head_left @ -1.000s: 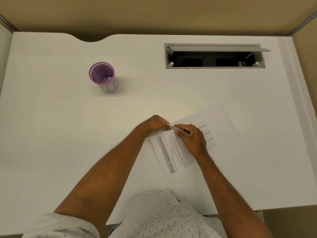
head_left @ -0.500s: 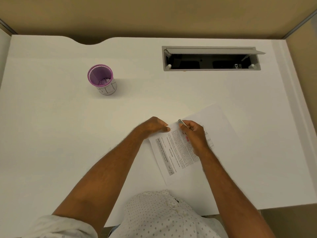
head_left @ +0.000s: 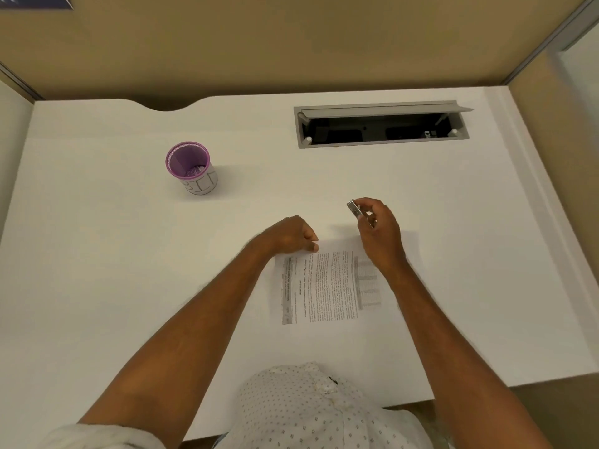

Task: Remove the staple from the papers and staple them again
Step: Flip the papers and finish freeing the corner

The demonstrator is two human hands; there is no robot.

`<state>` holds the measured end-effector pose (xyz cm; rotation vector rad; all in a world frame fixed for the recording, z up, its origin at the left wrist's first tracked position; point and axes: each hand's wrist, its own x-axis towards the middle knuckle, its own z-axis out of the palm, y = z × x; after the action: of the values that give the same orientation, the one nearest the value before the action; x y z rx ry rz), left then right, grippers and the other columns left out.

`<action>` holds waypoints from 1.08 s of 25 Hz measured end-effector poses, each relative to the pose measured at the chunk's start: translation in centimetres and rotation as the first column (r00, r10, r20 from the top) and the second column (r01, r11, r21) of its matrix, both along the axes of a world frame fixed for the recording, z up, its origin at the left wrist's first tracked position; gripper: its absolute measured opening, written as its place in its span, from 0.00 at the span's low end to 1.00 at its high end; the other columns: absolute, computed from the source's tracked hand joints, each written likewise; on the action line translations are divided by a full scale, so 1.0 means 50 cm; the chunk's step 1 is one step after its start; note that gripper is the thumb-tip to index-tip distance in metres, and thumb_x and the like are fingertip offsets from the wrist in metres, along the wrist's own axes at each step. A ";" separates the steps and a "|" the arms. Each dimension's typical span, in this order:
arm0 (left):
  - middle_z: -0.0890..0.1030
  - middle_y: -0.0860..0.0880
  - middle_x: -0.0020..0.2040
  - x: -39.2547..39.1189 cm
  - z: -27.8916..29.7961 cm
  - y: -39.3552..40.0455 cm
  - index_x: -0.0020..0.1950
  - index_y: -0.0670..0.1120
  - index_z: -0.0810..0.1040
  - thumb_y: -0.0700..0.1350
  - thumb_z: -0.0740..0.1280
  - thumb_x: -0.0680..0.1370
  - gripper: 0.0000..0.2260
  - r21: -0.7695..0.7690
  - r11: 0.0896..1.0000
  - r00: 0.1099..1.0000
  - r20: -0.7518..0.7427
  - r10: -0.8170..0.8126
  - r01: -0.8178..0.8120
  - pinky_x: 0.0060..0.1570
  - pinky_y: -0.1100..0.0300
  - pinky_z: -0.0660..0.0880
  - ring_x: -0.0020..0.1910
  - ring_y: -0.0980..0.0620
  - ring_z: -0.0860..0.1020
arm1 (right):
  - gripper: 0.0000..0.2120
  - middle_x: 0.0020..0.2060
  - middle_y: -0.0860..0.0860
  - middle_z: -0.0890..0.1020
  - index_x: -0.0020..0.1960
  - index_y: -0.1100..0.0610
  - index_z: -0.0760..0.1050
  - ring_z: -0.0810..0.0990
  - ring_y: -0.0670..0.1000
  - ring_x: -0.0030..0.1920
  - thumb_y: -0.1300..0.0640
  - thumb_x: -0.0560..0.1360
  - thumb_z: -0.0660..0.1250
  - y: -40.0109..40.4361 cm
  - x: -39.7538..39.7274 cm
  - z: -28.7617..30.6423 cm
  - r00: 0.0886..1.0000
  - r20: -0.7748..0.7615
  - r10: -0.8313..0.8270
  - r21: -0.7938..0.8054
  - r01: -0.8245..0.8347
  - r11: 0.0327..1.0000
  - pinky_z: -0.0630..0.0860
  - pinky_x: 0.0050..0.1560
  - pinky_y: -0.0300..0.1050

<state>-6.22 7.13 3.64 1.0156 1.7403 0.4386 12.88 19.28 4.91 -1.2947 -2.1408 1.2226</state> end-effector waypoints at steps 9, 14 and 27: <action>0.87 0.52 0.55 0.025 0.094 0.006 0.59 0.51 0.86 0.43 0.68 0.80 0.10 0.006 0.958 0.852 -0.460 -0.251 0.286 0.51 0.53 0.80 0.50 0.52 0.83 | 0.17 0.53 0.50 0.85 0.56 0.52 0.80 0.80 0.57 0.54 0.69 0.75 0.62 0.054 0.022 -0.062 0.916 0.387 0.104 0.172 -0.182 0.968 0.78 0.55 0.56; 0.87 0.51 0.58 0.030 0.107 -0.004 0.61 0.49 0.86 0.42 0.68 0.81 0.11 0.035 0.960 0.841 -0.491 -0.226 0.278 0.53 0.52 0.80 0.54 0.50 0.83 | 0.11 0.52 0.48 0.84 0.54 0.50 0.80 0.81 0.56 0.54 0.63 0.77 0.64 0.040 0.044 -0.073 0.921 0.380 0.091 0.119 -0.146 0.982 0.78 0.52 0.51; 0.73 0.50 0.76 0.092 0.123 -0.010 0.60 0.57 0.84 0.53 0.73 0.76 0.12 0.402 0.881 0.627 -0.760 0.169 0.251 0.77 0.35 0.42 0.78 0.46 0.65 | 0.09 0.54 0.45 0.85 0.58 0.52 0.82 0.81 0.44 0.50 0.53 0.80 0.69 -0.111 0.066 0.045 0.995 0.075 0.072 0.143 -0.082 0.986 0.81 0.54 0.43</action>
<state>-1.62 6.61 9.77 1.8051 2.4451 0.4313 16.18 13.72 7.15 -1.2193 -2.3016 1.0412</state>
